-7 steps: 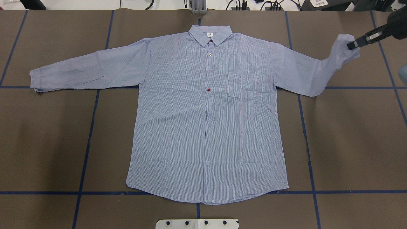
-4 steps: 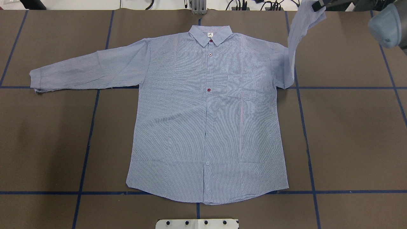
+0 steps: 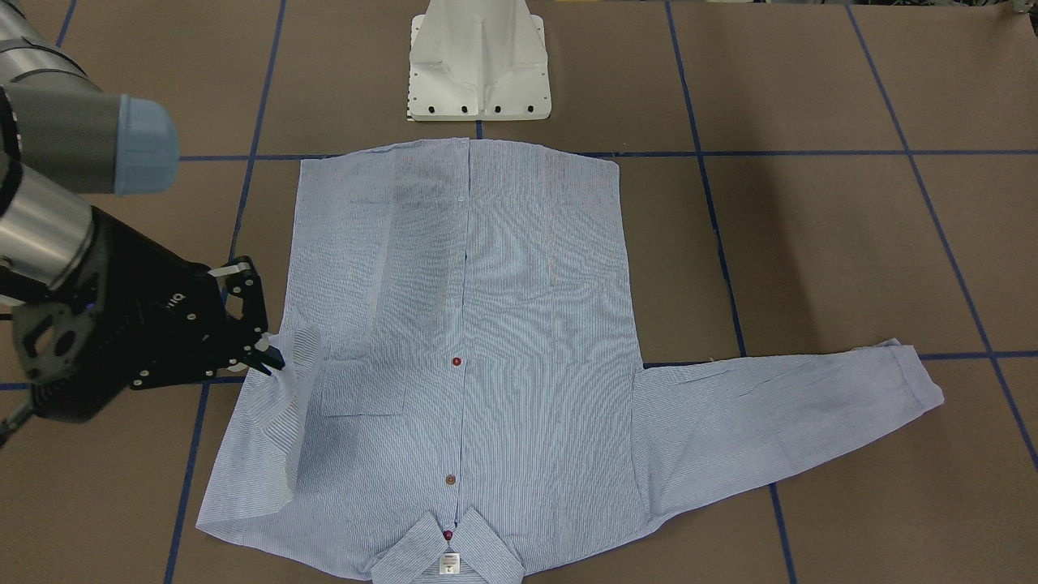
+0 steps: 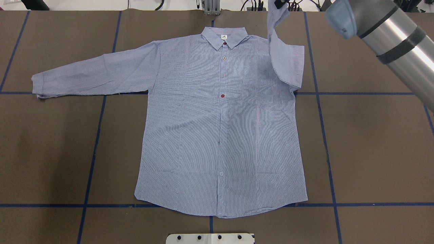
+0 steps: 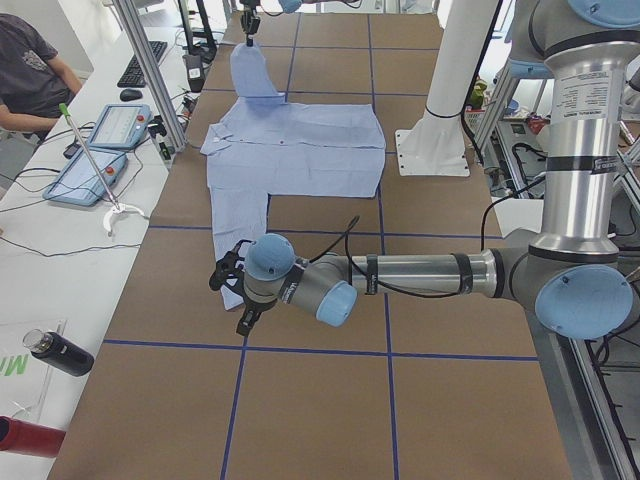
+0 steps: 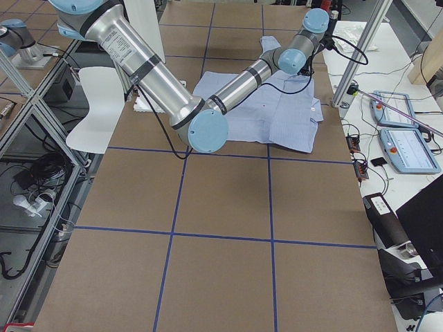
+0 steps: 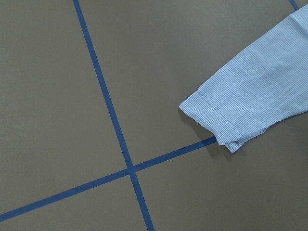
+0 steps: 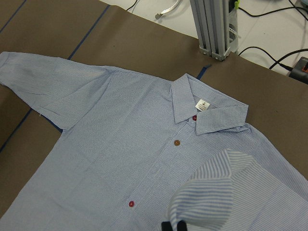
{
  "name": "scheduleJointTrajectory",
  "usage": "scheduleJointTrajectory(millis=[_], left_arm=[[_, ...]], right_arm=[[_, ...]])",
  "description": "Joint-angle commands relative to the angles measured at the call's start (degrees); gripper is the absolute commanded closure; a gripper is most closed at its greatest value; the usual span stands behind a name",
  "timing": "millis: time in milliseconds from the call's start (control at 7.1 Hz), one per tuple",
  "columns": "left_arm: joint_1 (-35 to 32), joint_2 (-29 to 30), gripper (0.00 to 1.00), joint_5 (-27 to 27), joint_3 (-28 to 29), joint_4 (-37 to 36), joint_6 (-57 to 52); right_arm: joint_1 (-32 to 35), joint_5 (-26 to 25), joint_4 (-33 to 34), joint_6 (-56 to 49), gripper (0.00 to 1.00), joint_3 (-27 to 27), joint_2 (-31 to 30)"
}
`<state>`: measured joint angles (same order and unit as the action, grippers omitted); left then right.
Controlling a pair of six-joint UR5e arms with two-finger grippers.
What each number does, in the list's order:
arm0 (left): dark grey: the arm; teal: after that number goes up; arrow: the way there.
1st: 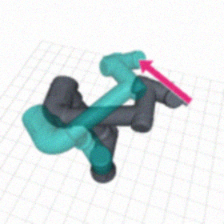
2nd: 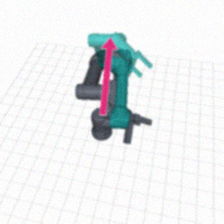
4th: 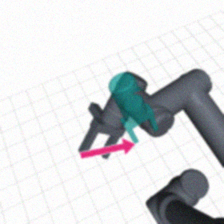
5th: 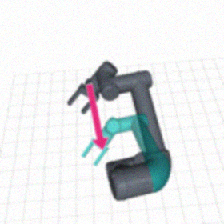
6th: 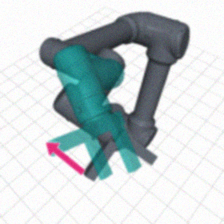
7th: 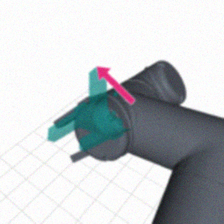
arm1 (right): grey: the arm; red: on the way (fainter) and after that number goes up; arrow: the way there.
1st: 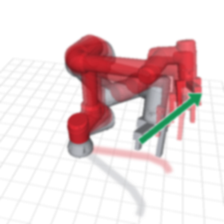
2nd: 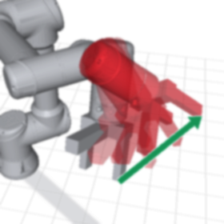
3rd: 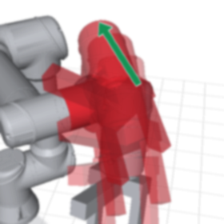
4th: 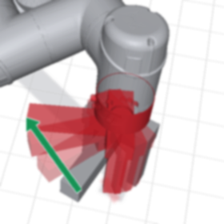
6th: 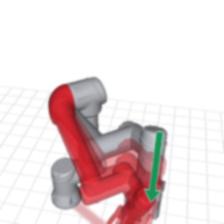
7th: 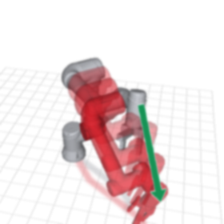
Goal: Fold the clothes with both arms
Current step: 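Lift the cuff with the right gripper and carry it across the shirt body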
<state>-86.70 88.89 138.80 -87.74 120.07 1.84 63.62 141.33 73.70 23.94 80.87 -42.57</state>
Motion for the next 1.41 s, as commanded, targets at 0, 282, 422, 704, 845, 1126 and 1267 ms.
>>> scheduleJointTrajectory(millis=[0, 282, 422, 704, 845, 1126, 1267], left_arm=[[-0.05, -0.04, 0.00, 0.86, 0.12, -0.10, 0.00], [-0.05, -0.38, 0.00, 0.86, 0.12, -0.10, 0.00], [-0.05, -0.39, 0.00, 0.86, 0.12, -0.18, 0.00], [-0.05, -0.39, 0.00, 0.95, 0.21, -0.18, 0.00], [-0.05, -0.47, 0.00, 0.95, 0.21, -0.18, 0.00], [-0.05, -0.48, 0.00, 0.95, 0.47, -0.18, 0.00], [-0.05, -0.48, 0.00, 0.95, 0.56, -0.18, 0.00]], right_arm=[[-3.14, -3.52, -0.04, 0.06, 1.00, -7.88, 6.58], [-3.94, -4.30, -0.04, 0.15, 1.00, -10.29, 9.16], [-4.37, -5.09, -0.04, 0.15, 1.00, -10.38, 9.43], [-5.69, -5.54, -0.04, 0.15, 1.00, -11.17, 10.40], [-7.44, -6.76, -0.04, 0.15, 1.00, -11.61, 10.84], [-12.17, -13.41, -3.70, 0.15, 1.00, -19.04, 14.34], [-14.55, -18.41, -7.83, 0.75, 1.00, -23.96, 15.57]])
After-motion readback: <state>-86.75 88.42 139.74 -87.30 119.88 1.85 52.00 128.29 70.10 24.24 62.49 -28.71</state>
